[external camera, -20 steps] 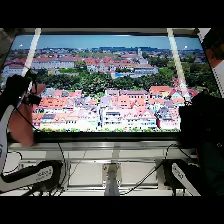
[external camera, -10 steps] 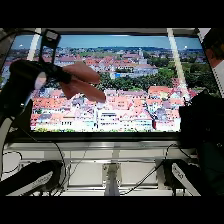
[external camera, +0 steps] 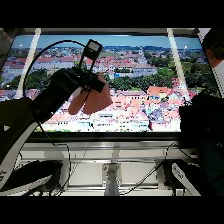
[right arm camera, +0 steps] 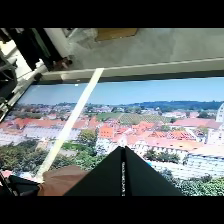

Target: Fold the clothes and pants, and hang the long-sleeved shirts on hangers.

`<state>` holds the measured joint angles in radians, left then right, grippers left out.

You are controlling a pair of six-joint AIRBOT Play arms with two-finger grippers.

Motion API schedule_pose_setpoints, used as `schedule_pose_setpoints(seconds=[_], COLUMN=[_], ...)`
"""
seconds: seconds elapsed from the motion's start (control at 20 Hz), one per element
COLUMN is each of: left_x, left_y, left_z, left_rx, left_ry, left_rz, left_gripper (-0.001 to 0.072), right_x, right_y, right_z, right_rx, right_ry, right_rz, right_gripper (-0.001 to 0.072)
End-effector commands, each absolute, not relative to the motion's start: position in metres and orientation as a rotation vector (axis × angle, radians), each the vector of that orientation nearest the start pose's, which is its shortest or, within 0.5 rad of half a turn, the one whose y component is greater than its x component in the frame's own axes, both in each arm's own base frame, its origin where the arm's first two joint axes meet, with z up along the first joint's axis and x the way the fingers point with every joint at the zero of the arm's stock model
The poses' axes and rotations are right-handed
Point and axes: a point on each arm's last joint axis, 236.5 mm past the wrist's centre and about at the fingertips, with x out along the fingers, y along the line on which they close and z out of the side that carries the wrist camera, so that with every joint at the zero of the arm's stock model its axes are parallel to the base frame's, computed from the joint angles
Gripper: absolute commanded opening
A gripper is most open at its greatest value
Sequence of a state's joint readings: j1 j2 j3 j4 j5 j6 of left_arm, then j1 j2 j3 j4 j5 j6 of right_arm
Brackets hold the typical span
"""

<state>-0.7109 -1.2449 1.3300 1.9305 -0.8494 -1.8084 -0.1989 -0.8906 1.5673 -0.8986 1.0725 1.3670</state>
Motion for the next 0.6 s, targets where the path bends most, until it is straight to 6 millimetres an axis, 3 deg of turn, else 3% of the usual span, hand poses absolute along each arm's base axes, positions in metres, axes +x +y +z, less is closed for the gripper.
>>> schedule_pose_setpoints(seconds=[0.0, 0.2, 0.25, 0.3, 0.35, 0.55], left_x=[0.397, 0.392, 0.391, 0.388, 0.384, 0.371], left_y=[-0.306, -0.321, -0.32, -0.315, -0.306, -0.26], left_z=[0.149, 0.106, 0.096, 0.084, 0.073, 0.054], left_rx=[0.276, 0.253, 0.272, 0.296, 0.323, 0.461], left_ry=[0.575, 0.689, 0.717, 0.76, 0.812, 0.948], left_rz=[-0.504, -0.525, -0.519, -0.503, -0.479, -0.354], left_gripper=[0.0008, 0.0031, 0.0136, 0.0303, 0.0418, 0.042], right_x=[0.366, 0.377, 0.379, 0.381, 0.383, 0.399], right_y=[0.05, 0.048, 0.047, 0.046, 0.043, 0.026], right_z=[0.371, 0.359, 0.358, 0.355, 0.353, 0.33], right_rx=[0.267, 0.286, 0.287, 0.286, 0.279, 0.242], right_ry=[0.338, 0.37, 0.374, 0.379, 0.386, 0.44], right_rz=[0.314, 0.309, 0.308, 0.304, 0.293, 0.234], right_gripper=[0.0013, 0.0017, 0.0092, 0.0246, 0.0351, 0.0327])
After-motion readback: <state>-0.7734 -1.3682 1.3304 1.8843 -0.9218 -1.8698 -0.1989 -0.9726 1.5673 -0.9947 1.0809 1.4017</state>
